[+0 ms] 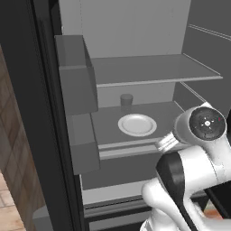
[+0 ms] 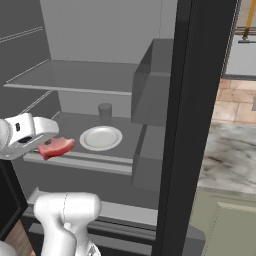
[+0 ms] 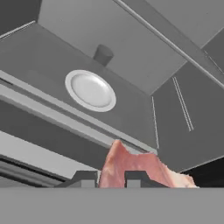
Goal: Retrieve the steak from the fridge and place it on the saucepan with marinade on the stove.
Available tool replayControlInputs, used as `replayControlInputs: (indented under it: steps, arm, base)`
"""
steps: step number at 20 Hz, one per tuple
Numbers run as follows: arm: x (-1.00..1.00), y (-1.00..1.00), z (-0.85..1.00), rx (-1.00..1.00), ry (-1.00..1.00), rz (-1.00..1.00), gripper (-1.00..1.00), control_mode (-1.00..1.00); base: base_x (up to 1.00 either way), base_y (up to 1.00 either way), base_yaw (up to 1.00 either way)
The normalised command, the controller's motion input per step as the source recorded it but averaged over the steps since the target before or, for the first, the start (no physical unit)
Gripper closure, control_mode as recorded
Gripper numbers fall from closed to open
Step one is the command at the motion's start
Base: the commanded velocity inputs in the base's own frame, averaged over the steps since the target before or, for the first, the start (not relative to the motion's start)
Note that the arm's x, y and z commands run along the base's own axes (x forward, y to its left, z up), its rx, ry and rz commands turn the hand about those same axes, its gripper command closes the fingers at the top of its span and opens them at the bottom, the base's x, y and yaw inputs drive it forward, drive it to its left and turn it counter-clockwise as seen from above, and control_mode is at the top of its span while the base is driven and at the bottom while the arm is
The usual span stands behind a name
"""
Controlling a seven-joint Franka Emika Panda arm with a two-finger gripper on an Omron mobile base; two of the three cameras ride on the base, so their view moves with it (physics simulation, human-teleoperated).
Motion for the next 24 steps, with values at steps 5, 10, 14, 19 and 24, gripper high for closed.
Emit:
replayControlInputs:
  steps: [5, 10, 14, 19, 24]
  arm:
    - [-0.85, -0.19, 0.29, 0.11, -0.16, 0.29, 1.00, -1.00]
    - [-0.89, -0.18, 0.21, 0.15, -0.13, 0.29, 1.00, -1.00]
    - [-0.56, -0.03, 0.03, 0.02, -0.04, 0.19, 1.00, -1.00]
    - [-0.01, 0.00, 0.00, 0.00, 0.00, 0.01, 1.00, -1.00]
    - [0.00, 0.00, 0.00, 0.00, 0.00, 0.00, 1.00, 1.00]
  base:
    - [0.00, 0.00, 0.00]
    - [0.00, 0.00, 0.00]
    - [0.00, 0.00, 0.00]
    - [0.00, 0.00, 0.00]
    - [0.00, 0.00, 0.00]
